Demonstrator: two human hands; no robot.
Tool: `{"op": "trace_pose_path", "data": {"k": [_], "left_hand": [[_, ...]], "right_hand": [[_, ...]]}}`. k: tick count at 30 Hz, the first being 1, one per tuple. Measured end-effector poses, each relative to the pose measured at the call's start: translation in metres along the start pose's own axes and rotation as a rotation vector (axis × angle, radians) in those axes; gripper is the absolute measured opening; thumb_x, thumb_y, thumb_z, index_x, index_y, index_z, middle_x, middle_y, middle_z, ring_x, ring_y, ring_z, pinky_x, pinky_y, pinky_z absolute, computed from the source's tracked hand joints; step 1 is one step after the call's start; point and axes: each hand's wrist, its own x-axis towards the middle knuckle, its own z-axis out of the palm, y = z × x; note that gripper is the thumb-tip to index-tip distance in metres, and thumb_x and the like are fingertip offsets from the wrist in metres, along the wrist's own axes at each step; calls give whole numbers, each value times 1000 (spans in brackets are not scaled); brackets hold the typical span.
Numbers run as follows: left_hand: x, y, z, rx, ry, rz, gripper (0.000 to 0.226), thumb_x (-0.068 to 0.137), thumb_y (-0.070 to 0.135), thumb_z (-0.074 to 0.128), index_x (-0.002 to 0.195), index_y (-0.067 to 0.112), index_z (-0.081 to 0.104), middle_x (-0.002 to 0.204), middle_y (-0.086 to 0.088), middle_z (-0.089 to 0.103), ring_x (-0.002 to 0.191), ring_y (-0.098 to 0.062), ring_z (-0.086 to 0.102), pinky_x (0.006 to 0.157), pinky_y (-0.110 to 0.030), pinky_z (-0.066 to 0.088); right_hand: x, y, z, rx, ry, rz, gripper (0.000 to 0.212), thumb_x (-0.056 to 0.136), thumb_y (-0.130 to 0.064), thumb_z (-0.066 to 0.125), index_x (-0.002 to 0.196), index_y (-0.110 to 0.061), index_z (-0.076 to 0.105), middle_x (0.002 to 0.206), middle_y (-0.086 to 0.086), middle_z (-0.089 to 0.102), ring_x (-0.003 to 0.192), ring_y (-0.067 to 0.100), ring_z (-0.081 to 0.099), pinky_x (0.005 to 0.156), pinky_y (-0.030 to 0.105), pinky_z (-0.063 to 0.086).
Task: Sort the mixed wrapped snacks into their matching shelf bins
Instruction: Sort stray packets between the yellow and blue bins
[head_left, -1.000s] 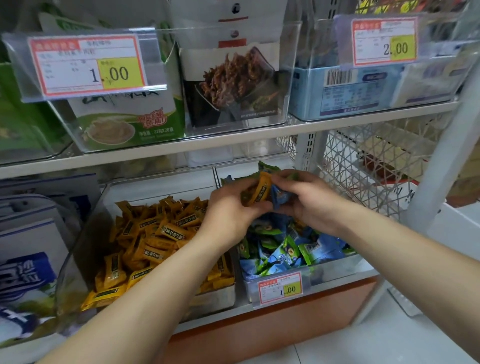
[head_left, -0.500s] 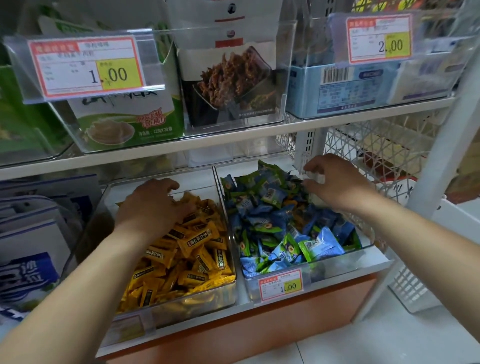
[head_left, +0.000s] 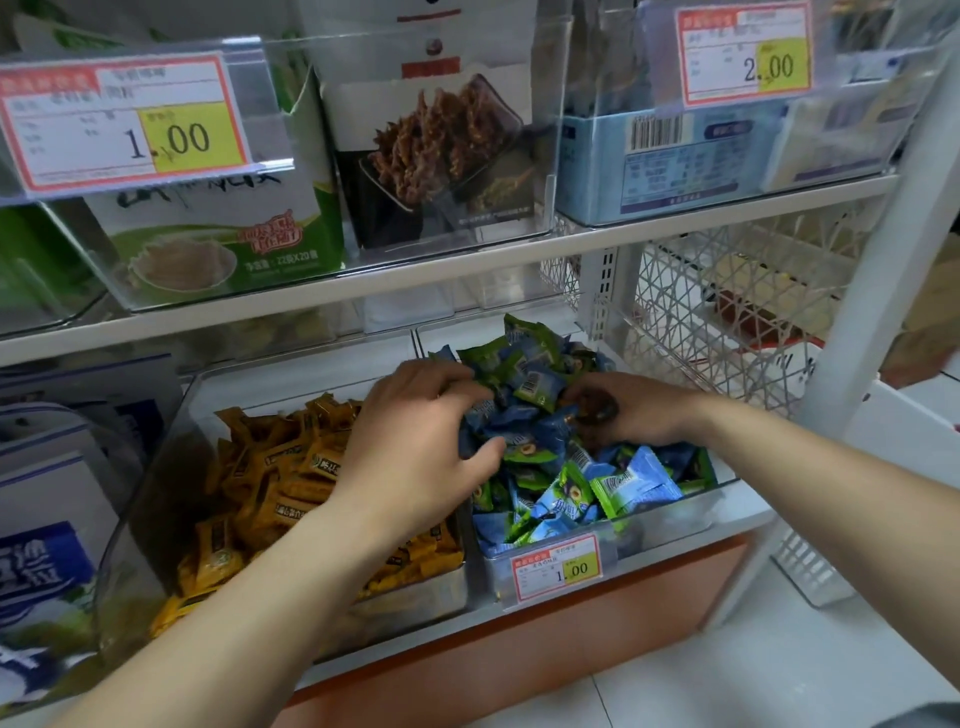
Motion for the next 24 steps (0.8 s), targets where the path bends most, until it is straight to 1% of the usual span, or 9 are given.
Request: {"op": "trace_pose_path", "data": {"k": [4,7,9,11,15,18,20,22,24], "left_hand": [[15,27,17,-138,-141,66,59,89,59,54,142,34,43,141,11,50,123,-13,52,95,-31,50],[19,41,36,9,-263,101,69,89,66,49,148,38,29,149,11,44,129,-18,49,95,-36,48],[22,41,40,99,-322,124,61,89,66,47,144,42,34,144,10,50,126,-21,50,91,-38,48],[26,39,39,113,-360,169,45,90,62,49,131,43,50,129,11,58,116,-20,54,83,-36,50],[31,37,31,128,-420,201,30,90,55,53,113,38,63,111,14,57,101,-16,56,76,-36,54],[29,31,26,144,-437,165,30,88,56,56,112,38,57,109,14,59,96,-14,56,75,-36,54],[26,31,26,134,-440,146,37,88,53,58,121,42,44,113,11,59,94,-16,56,73,-35,52],[23,34,27,135,-475,173,48,92,48,54,135,52,33,121,8,53,103,-19,53,75,-36,52],[22,34,30,157,-497,184,45,96,48,46,139,56,35,124,8,46,112,-19,47,81,-36,50]], "right_hand": [[1,1,2,33,47,-67,27,82,-11,76,106,-16,67,95,-2,70,89,17,67,82,31,52],[1,-5,4,20,6,-108,23,82,-4,70,103,-12,69,84,-4,69,79,15,66,64,19,48],[0,-7,3,-26,-78,-102,39,79,-4,70,116,-17,65,96,-3,69,87,14,64,70,23,49],[-1,-5,1,-30,-133,-82,52,79,-8,73,127,-24,62,110,-7,68,100,12,63,86,27,49],[-2,3,-1,61,-181,-69,54,80,-21,80,130,-20,61,120,-7,67,110,13,62,92,23,49],[-2,4,-3,46,-212,-37,66,77,-37,82,135,-25,55,124,-14,60,111,5,56,87,15,41],[-1,2,-4,35,-263,-24,64,77,-39,81,134,-32,54,121,-18,59,111,4,54,88,18,40],[0,0,-2,10,-275,-31,62,77,-38,81,133,-34,54,120,-19,59,113,6,55,92,21,41],[0,-3,2,-13,-223,-41,64,77,-36,81,134,-29,54,123,-16,60,113,7,56,97,25,44]]}}
